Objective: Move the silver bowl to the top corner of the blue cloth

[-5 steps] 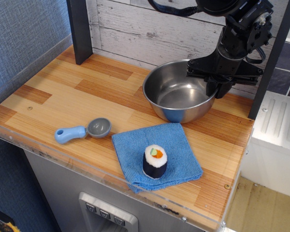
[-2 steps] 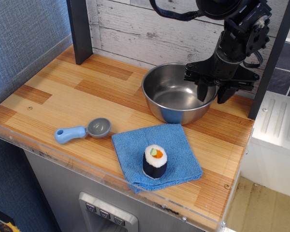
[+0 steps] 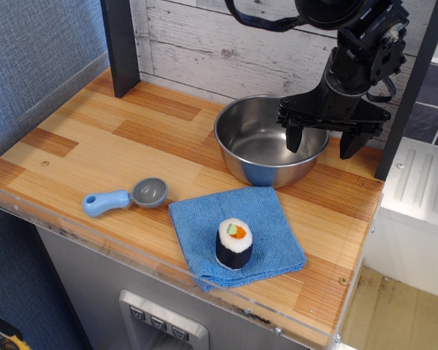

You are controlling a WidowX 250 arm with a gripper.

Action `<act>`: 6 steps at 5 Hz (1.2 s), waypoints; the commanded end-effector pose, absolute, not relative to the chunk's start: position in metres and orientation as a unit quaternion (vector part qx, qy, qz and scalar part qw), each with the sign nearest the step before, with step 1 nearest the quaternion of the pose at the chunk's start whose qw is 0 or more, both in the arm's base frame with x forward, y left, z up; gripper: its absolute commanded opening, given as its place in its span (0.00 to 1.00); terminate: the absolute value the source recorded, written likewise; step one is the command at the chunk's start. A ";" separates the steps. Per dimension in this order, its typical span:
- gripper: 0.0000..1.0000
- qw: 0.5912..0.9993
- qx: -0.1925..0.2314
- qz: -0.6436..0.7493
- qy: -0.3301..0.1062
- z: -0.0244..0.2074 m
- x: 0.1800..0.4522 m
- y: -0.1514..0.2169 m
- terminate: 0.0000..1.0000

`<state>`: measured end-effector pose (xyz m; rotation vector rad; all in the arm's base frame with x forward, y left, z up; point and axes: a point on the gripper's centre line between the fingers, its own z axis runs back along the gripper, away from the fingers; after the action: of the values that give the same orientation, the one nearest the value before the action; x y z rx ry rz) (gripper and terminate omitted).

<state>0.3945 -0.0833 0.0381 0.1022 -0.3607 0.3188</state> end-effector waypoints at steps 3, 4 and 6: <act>1.00 0.952 -0.060 0.199 -0.227 0.126 0.378 -0.060 0.00; 1.00 0.946 -0.078 0.215 -0.230 0.148 0.364 -0.051 0.00; 1.00 0.946 -0.078 0.215 -0.230 0.148 0.364 -0.051 0.00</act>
<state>0.3717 -0.0524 0.1312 -0.1423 -0.4229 0.4418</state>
